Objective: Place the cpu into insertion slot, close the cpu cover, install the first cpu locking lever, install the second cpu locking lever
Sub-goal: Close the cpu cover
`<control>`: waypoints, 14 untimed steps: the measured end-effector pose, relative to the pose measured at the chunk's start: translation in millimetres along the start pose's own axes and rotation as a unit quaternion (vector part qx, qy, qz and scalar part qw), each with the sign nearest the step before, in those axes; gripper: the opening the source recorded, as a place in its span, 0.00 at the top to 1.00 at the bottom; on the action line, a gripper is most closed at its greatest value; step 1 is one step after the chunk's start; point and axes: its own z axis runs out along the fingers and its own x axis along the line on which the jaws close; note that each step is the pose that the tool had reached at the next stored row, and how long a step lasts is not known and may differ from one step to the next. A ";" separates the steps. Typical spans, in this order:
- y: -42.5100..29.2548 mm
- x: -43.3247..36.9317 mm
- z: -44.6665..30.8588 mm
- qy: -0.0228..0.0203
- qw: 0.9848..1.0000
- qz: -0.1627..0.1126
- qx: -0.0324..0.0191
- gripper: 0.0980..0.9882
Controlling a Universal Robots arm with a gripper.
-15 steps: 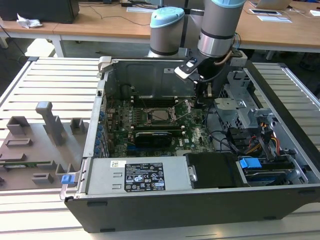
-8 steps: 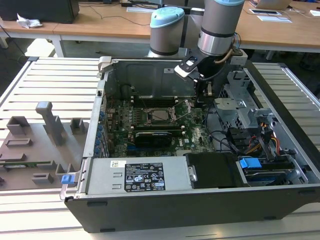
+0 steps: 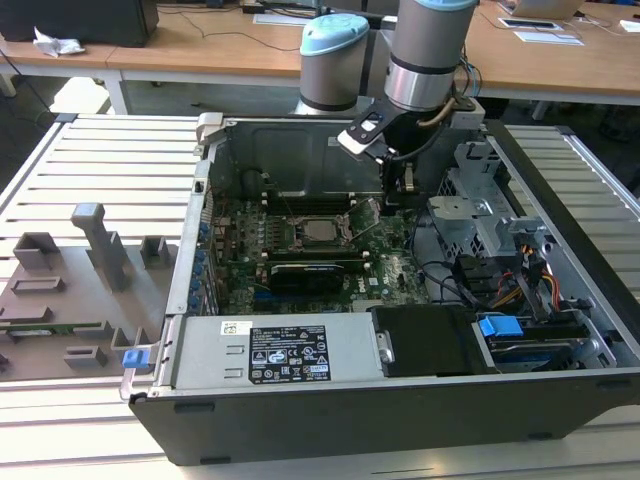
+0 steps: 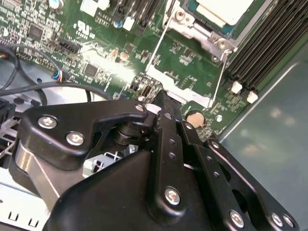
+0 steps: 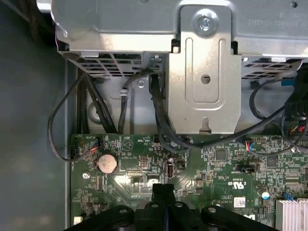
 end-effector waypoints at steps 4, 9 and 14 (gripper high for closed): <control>-6.2 0.0 0.0 0.000 1.000 0.000 0.000 0.99; -10.7 0.1 0.0 0.000 1.000 0.000 0.000 0.99; -10.9 0.1 0.0 0.000 1.000 0.000 0.004 0.99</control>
